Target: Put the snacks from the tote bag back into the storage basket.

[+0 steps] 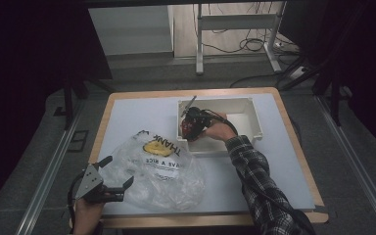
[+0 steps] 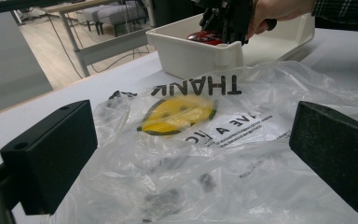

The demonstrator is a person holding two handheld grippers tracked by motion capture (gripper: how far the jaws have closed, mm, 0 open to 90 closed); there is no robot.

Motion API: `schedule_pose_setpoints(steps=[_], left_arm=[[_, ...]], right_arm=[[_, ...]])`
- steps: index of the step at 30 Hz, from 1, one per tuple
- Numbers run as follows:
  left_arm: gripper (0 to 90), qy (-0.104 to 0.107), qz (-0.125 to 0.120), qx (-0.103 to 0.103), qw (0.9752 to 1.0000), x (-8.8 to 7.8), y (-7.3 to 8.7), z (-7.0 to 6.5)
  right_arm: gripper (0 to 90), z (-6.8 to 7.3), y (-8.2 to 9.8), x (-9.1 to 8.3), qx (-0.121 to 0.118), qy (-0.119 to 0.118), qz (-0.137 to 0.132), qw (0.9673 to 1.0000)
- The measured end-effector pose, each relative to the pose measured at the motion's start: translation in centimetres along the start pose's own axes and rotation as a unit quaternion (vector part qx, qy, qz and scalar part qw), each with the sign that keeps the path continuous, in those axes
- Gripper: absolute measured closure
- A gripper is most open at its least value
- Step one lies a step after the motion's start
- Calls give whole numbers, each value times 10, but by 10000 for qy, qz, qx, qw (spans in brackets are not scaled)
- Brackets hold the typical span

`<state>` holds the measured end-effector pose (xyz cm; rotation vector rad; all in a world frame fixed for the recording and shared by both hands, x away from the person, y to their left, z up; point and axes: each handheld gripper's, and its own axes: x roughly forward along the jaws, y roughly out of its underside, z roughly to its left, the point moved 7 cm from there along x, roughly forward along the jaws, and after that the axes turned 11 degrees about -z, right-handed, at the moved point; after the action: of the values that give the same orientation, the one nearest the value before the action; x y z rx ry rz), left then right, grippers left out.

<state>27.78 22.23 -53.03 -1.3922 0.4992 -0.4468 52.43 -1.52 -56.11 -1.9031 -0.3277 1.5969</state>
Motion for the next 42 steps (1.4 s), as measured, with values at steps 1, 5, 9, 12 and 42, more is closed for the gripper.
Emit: schedule_pose_setpoints(steps=[1,5,9,12,42], left_arm=[[8,-1,2,1,10000,0,0,0],[8,0,-2,3,10000,0,0,0],[8,-1,0,4,10000,0,0,0],[8,1,6,7,10000,0,0,0],[8,-7,8,16,10000,1,0,-1]], right_arm=[[252,0,0,0,13,1,5,10000],[245,0,0,0,-6,6,-15,10000],[194,-1,-2,-2,5,-13,-138,9999],[154,-1,-2,-3,-16,-34,-186,9998],[92,5,-7,-21,-78,58,-724,9973]])
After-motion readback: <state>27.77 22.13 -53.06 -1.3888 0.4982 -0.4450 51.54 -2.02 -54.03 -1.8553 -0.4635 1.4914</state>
